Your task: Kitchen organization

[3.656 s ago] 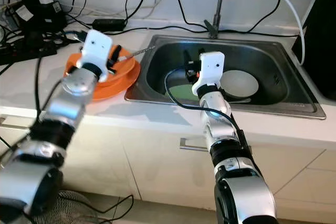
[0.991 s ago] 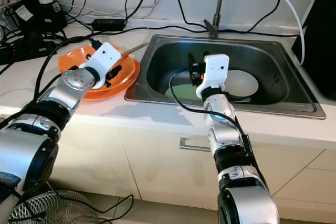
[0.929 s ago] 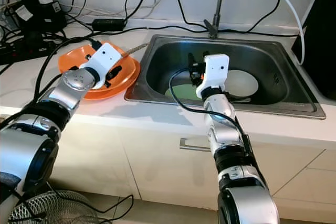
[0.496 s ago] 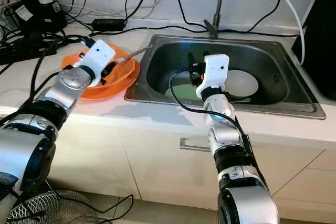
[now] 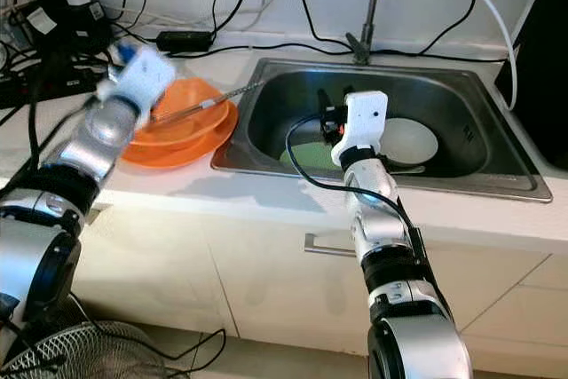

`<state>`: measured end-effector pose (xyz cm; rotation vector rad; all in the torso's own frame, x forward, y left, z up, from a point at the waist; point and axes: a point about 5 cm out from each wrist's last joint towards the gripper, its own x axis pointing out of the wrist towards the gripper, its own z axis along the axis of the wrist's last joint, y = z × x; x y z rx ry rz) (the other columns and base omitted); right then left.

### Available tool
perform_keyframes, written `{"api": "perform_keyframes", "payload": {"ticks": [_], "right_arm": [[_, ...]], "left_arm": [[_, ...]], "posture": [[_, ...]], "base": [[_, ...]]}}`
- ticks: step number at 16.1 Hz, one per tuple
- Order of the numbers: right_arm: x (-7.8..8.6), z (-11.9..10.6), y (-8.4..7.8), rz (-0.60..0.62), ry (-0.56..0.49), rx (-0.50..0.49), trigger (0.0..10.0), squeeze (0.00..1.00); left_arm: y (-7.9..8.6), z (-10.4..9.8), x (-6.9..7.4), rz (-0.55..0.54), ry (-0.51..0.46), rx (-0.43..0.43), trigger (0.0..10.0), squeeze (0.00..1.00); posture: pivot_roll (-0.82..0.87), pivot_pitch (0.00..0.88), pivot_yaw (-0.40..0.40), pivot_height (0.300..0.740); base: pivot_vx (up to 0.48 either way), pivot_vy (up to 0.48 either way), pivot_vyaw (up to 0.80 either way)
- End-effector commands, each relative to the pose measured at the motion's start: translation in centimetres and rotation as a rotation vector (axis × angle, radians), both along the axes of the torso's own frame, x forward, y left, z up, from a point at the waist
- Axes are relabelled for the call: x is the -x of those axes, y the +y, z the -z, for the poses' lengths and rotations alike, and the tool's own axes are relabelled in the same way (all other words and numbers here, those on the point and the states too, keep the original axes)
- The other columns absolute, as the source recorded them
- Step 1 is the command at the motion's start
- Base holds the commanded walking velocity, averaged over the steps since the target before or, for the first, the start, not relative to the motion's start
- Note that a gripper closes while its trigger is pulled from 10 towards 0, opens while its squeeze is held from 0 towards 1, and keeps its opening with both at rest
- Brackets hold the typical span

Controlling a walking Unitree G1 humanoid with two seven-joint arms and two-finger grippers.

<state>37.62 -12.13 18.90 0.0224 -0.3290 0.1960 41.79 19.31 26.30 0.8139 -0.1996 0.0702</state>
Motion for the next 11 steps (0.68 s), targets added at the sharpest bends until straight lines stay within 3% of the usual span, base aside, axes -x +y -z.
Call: {"api": "perform_keyframes", "payload": {"ticks": [1, 2, 3, 4, 8, 10, 11], "right_arm": [[-0.1, -1.1, -0.2, 0.009, -0.036, -0.018, 10.0, 0.0], [-0.1, -1.2, -0.3, 0.015, -0.041, -0.02, 10.0, 0.0], [-0.2, -1.3, -0.6, 0.027, -0.042, -0.021, 10.0, 0.0], [-0.2, -1.3, -0.8, 0.034, -0.042, -0.021, 10.0, 0.0], [-0.3, -2.5, -2.1, 0.091, -0.092, -0.054, 10.0, 0.0], [-0.3, -3.6, -3.4, 0.141, -0.129, -0.052, 10.0, 0.0], [-0.3, -3.7, -3.8, 0.15, -0.134, -0.052, 10.0, 0.0]], "left_arm": [[-0.7, -1.7, 0.1, 0.025, -0.089, -0.008, 10.0, 0.0], [-2.4, -3.1, 0.6, 0.121, -0.184, 0.057, 10.0, 0.0], [-4.3, -3.4, 1.2, 0.24, -0.225, 0.24, 10.0, 0.0], [-5.3, -3.0, 1.6, 0.31, -0.229, 0.341, 10.0, 0.0], [-7.8, -0.2, 3.2, 0.375, -0.242, 0.502, 10.0, 0.0], [-10.3, 2.2, 4.5, 0.418, -0.174, 0.591, 10.0, 0.0], [-10.8, 2.7, 4.9, 0.428, -0.16, 0.614, 10.0, 0.0]], "posture": [[0.05, 0.0, 0.019, 0.74], [0.05, 0.0, 0.019, 0.74], [0.06, 0.0, 0.017, 0.74], [0.06, 0.0, 0.016, 0.74], [0.06, 0.0, 0.015, 0.74], [0.06, 0.0, 0.014, 0.74], [0.06, 0.0, 0.015, 0.74]], "base": [[0.0, 0.0, 0.0], [0.0, 0.0, 0.0], [0.0, 0.0, 0.0], [0.0, 0.0, 0.0], [0.0, 0.0, 0.0], [0.0, 0.0, 0.0], [0.0, 0.0, 0.0]]}}
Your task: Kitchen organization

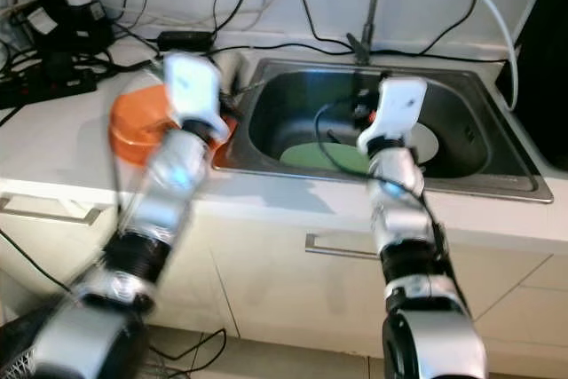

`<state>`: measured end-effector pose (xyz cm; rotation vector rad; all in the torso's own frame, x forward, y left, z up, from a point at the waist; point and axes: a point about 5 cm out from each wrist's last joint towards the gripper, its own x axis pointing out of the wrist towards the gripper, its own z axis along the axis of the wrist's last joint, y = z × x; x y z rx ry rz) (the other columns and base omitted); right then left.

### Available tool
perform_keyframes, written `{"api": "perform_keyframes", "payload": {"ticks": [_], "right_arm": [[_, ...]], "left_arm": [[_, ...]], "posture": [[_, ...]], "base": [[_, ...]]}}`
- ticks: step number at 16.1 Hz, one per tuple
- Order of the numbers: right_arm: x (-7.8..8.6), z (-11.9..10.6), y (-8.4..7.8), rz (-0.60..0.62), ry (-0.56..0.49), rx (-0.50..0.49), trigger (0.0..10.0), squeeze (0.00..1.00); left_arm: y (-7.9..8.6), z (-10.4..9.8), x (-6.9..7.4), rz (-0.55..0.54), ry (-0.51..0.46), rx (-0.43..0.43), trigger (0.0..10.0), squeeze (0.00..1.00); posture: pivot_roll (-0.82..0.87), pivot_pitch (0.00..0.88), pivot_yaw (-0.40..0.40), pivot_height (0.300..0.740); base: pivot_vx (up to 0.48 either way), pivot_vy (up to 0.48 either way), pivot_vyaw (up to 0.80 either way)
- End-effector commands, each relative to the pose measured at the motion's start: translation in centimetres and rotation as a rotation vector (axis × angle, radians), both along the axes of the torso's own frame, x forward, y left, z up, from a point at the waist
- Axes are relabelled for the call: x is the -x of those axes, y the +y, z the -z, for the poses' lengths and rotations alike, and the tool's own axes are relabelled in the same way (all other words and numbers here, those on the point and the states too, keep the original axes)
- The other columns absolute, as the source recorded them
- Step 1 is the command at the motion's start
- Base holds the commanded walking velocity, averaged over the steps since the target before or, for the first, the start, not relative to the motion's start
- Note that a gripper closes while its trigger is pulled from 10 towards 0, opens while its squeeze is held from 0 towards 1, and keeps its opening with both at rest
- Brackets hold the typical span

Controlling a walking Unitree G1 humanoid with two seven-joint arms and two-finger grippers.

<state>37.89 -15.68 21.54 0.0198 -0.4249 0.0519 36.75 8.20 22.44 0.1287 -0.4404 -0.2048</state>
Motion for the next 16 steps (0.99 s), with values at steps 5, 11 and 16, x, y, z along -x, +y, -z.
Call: {"api": "perform_keyframes", "payload": {"ticks": [5, 11, 16], "right_arm": [[0.2, -0.4, 0.1, -0.008, -0.02, -0.043, 10.0, 0.0], [0.3, -0.5, 0.8, -0.033, -0.032, -0.024, 10.0, 0.0], [0.3, -0.5, 1.2, -0.054, -0.024, -0.021, 10.0, 0.0]], "left_arm": [[0.1, -0.9, 0.6, -0.026, -0.015, 0.026, 10.0, 0.0], [0.5, -0.5, 0.8, -0.062, 0.013, 0.033, 10.0, 0.0], [1.4, -0.4, 0.6, -0.094, 0.03, 0.024, 10.0, 0.0]], "posture": [[0.06, 0.0, 0.015, 0.74], [0.06, 0.0, 0.01, 0.74], [0.06, 0.0, 0.009, 0.74]], "base": [[0.0, 0.0, 0.0], [0.0, -0.046, -0.15], [0.0, -0.122, 0.0]]}}
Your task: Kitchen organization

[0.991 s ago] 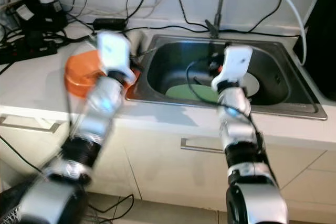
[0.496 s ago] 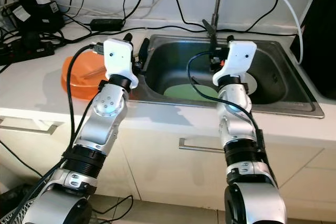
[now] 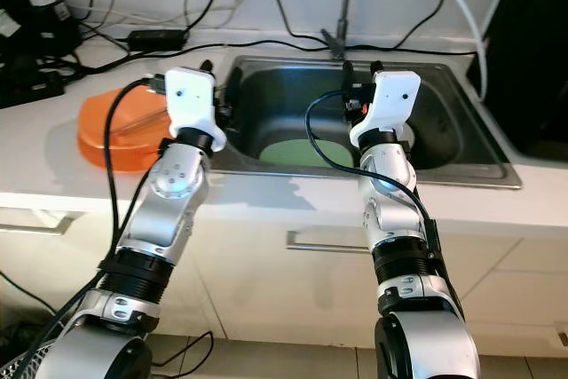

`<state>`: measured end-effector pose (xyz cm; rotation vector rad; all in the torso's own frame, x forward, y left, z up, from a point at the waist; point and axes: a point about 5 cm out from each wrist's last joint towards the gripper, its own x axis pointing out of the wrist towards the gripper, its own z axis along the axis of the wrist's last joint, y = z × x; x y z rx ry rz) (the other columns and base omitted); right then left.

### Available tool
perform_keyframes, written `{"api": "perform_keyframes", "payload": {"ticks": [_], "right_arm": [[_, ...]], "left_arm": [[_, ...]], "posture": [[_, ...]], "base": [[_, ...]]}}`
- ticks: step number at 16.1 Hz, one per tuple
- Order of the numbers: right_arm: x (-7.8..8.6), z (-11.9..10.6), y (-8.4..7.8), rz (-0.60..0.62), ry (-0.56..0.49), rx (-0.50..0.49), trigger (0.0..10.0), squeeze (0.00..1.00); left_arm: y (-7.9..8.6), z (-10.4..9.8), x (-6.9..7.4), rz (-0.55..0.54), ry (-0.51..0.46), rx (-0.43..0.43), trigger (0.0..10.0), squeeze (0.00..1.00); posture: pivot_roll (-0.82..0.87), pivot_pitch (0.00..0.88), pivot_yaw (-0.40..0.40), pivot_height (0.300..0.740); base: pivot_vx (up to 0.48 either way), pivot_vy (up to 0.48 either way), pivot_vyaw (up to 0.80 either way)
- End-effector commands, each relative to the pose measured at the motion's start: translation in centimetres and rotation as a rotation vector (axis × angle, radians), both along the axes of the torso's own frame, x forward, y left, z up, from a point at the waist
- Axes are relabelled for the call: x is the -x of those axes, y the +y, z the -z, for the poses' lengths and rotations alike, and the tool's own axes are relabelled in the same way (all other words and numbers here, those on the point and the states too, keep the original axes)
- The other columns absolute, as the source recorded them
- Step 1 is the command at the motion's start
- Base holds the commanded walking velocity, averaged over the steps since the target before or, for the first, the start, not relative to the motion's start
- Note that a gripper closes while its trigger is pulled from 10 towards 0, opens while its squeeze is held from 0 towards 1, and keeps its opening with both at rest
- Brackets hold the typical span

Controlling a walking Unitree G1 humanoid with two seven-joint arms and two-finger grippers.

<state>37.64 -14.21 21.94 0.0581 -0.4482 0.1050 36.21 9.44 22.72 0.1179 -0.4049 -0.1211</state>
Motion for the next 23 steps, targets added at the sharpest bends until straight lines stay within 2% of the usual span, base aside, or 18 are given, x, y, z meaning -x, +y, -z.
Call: {"api": "perform_keyframes", "payload": {"ticks": [1, 3, 8, 16, 18, 23], "right_arm": [[0.1, 0.0, -0.2, 0.002, 0.001, 0.005, 10.0, 0.0], [0.1, 0.0, 0.0, -0.004, 0.003, 0.005, 10.0, 0.0], [0.0, 0.0, 0.2, -0.014, 0.006, 0.021, 10.0, 0.0], [0.1, 0.2, 1.1, -0.051, 0.007, 0.086, 10.0, 0.0], [0.0, 0.1, 0.9, -0.046, 0.016, 0.049, 10.0, 0.0], [0.0, 0.2, 0.9, -0.046, 0.021, 0.036, 10.0, 0.0]], "left_arm": [[0.2, 0.0, 0.0, -0.019, 0.005, -0.007, 10.0, 0.0], [0.2, 0.0, 0.1, -0.018, 0.009, -0.001, 10.0, 0.0], [0.2, 0.0, 0.1, -0.014, 0.014, 0.013, 10.0, 0.0], [1.7, -0.1, -0.1, -0.09, 0.021, 0.047, 10.0, 0.0], [1.7, -0.1, -0.2, -0.092, 0.025, 0.046, 10.0, 0.0], [1.7, 0.0, -0.2, -0.09, 0.036, 0.039, 10.0, 0.0]], "posture": [[0.06, 0.0, 0.009, 0.74], [0.06, 0.0, 0.011, 0.74], [0.06, 0.0, 0.003, 0.74], [0.07, 0.0, -0.011, 0.74], [0.07, 0.0, -0.012, 0.74], [0.07, 0.0, -0.01, 0.74]], "base": [[0.0, -0.454, 0.0], [0.0, -0.388, 0.0], [0.0, 0.0, 0.0], [0.0, 0.0, 0.05], [0.0, 0.0, 0.0], [0.05, 0.0, 0.0]]}}
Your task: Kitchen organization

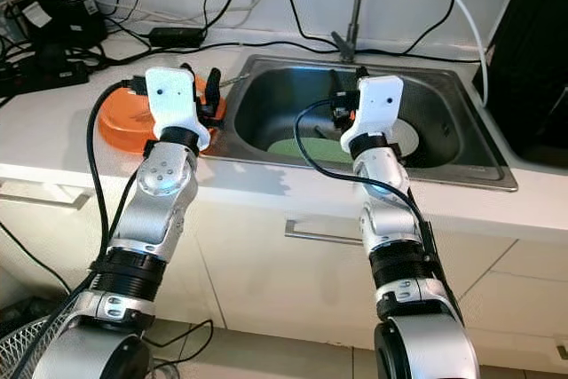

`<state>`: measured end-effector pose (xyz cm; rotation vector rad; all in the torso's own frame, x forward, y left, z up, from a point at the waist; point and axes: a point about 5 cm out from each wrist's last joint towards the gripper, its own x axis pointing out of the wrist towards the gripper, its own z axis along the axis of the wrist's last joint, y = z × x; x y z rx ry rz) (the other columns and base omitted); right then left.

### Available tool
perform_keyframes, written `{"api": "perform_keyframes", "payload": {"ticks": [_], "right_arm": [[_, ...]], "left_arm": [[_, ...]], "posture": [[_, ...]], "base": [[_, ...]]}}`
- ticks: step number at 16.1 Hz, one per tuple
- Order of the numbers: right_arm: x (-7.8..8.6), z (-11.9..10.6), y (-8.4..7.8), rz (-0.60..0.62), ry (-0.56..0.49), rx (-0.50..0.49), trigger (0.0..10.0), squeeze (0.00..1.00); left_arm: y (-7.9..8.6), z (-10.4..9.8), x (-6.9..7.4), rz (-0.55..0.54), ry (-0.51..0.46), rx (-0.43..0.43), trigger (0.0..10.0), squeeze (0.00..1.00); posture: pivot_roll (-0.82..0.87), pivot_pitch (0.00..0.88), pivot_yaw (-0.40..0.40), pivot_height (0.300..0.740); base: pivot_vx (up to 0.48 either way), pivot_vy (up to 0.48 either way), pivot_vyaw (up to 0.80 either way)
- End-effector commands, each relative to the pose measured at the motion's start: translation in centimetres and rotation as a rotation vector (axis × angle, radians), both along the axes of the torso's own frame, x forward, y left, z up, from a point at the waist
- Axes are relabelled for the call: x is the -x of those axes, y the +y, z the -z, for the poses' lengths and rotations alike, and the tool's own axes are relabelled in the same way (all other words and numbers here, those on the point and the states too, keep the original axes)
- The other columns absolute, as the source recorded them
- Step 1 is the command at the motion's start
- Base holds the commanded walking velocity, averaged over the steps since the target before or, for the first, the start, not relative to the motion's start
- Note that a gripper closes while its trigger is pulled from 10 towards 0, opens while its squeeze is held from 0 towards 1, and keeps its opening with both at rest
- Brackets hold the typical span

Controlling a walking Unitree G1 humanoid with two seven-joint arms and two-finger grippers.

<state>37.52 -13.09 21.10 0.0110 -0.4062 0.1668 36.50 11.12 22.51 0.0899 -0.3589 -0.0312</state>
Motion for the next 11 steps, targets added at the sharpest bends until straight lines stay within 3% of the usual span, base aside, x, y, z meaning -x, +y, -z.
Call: {"api": "perform_keyframes", "payload": {"ticks": [1, 11], "right_arm": [[-0.15, -0.6, -0.24, 0.005, -0.005, -0.035, 10.0, 0.0], [-0.05, -0.8, -0.04, -0.004, -0.023, -0.039, 10.0, 0.0]], "left_arm": [[0.02, -0.25, 0.06, -0.004, -0.007, -0.006, 10.0, 0.0], [0.03, -0.48, 0.08, 0.0, -0.011, -0.013, 10.0, 0.0]], "posture": [[0.07, 0.0, -0.01, 0.74], [0.08, 0.0, -0.007, 0.74]], "base": [[0.259, 0.0, 0.0], [0.272, 0.0, -0.04]]}}
